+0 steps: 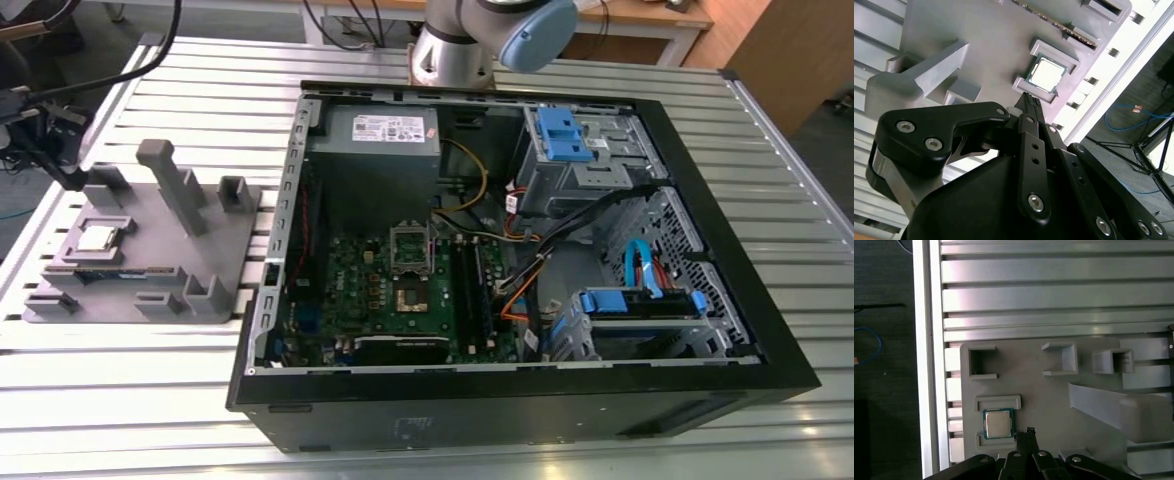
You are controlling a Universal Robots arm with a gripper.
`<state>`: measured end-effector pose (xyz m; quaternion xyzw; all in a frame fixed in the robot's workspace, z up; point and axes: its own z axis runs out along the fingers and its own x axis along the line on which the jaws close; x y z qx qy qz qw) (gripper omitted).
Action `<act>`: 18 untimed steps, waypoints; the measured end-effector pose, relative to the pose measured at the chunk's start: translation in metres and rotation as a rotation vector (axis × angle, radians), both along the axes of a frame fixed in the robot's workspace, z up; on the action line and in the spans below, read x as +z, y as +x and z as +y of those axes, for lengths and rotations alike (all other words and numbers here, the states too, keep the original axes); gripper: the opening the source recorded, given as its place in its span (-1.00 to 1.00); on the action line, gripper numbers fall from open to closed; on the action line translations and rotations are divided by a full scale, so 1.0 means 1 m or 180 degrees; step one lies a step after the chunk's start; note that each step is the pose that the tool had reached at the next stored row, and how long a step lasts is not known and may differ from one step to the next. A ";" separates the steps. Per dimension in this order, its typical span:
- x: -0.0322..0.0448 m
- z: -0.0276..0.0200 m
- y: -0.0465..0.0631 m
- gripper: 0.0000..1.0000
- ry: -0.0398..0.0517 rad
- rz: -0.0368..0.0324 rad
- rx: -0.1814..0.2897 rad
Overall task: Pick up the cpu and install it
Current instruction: 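Pick up the cpu and move it towards the insertion slot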
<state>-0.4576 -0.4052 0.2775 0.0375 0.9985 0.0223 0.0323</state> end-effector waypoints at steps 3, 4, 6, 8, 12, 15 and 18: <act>-0.0006 0.0000 -0.001 -0.79 0.0000 0.0000 0.0001; -0.0005 0.0000 -0.001 -0.79 0.0000 0.0000 0.0000; -0.0006 0.0000 -0.001 -0.79 0.0000 0.0000 0.0000; -0.0006 0.0000 -0.001 -0.79 0.0000 0.0003 0.0000; -0.0011 0.0000 -0.001 -0.79 0.0000 0.0130 0.0000; -0.0013 0.0000 -0.001 -0.79 0.0000 0.0163 0.0000; -0.0012 0.0000 -0.001 -0.79 0.0000 0.0164 0.0000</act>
